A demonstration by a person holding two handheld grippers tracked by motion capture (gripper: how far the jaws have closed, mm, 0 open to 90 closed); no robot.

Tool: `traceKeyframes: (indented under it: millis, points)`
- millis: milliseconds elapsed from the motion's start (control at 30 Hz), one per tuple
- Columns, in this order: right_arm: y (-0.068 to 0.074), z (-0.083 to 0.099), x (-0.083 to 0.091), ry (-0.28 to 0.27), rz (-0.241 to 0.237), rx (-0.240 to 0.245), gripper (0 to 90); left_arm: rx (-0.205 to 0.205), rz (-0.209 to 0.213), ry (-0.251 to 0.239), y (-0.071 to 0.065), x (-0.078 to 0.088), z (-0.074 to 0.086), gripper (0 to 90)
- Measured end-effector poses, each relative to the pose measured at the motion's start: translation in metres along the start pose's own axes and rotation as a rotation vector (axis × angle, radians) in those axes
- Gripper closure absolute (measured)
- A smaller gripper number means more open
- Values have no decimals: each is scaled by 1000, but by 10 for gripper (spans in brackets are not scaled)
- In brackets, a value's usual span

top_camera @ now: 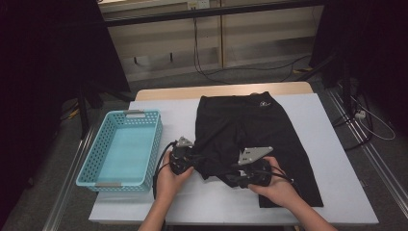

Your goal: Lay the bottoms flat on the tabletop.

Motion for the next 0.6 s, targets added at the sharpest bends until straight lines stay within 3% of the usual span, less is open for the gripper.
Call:
traceKeyframes:
  millis: [200, 300, 400, 500, 600]
  points:
    - [9, -18, -17, -17, 23, 66, 463, 6, 6, -2, -1, 1, 1, 792]
    - [9, -27, -23, -37, 42, 93, 472, 8, 7, -9, -1, 1, 2, 792]
    - [14, -35, -30, -55, 22, 107, 522, 12, 11, -12, -1, 1, 2, 792]
    - [20, -36, -41, -34, 5, 129, 556, 12, 14, -13, -2, 1, 2, 793]
    - [23, -33, -50, 0, -5, 127, 689, 11, 16, -15, -3, 1, 3, 793]
Point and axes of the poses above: each handheld gripper's, and its own axes: x roughly backward along the jaws, z roughly out of its underside, y roughly to its left, the point moved 10 cm from there along -x, roughly forward along the jaws, and after that the axes turned 9 degrees about x, right-handed, at the moved point
